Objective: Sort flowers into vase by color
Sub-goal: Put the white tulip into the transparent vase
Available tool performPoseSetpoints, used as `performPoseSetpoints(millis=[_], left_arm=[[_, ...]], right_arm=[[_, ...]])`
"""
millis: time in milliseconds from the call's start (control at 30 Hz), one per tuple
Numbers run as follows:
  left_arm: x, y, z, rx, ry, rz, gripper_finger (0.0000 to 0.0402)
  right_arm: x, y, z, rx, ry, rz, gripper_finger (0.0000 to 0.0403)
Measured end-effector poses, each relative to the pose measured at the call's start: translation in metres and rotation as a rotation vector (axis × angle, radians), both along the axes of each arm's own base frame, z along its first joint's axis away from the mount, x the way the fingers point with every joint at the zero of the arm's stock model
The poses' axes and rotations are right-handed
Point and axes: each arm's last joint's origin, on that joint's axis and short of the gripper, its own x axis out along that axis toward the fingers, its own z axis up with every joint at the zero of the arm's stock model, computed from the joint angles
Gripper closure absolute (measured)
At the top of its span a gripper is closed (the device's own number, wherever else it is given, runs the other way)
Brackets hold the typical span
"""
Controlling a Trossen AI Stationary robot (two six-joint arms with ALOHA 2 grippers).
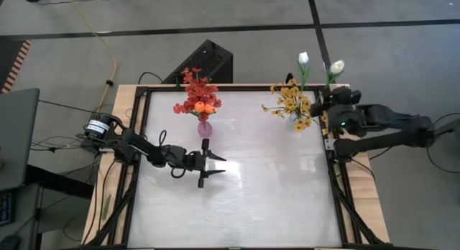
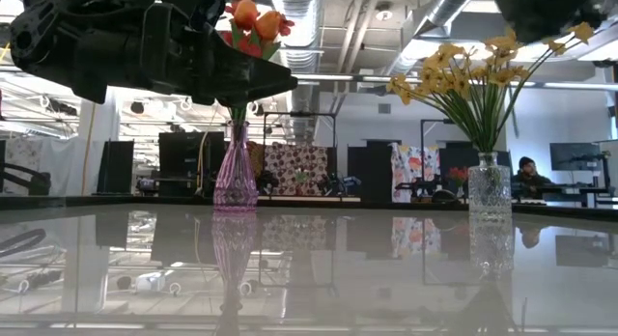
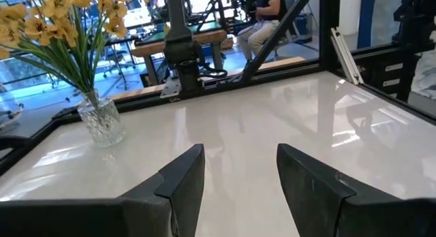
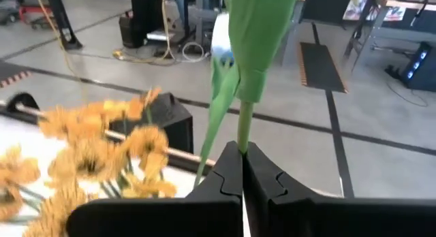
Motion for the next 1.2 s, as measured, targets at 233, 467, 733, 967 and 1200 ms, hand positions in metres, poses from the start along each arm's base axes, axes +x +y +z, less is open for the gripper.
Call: performPoseSetpoints(millis=[233, 467, 733, 967, 1200], left_arm=[[0.0, 0.0, 0.0, -0.038, 0.002, 0.001, 0.0227], [0.0, -0.001, -0.005, -0.049, 0.058, -0.019, 0.0227], [0.0, -0.001, -0.005, -0.053, 0.056, -0.019, 0.0227], [0.0, -0.001, -0.005, -0.054, 0.056, -0.019, 0.0227], [0.0, -0.001, -0.005, -0.054, 0.056, -0.019, 0.0227]], right_arm=[[0.012, -0.003, -0.028, 0.009, -0.042, -0.022, 0.0383], [0.012, -0.003, -0.029, 0.02, -0.094, -0.014, 0.0383], [0.015, -0.003, -0.024, 0.022, -0.185, -0.02, 0.0383], [0.016, -0.003, -0.025, 0.043, -0.208, -0.012, 0.0383], [0.017, -0.002, -0.028, 0.067, -0.209, 0.008, 0.0383]])
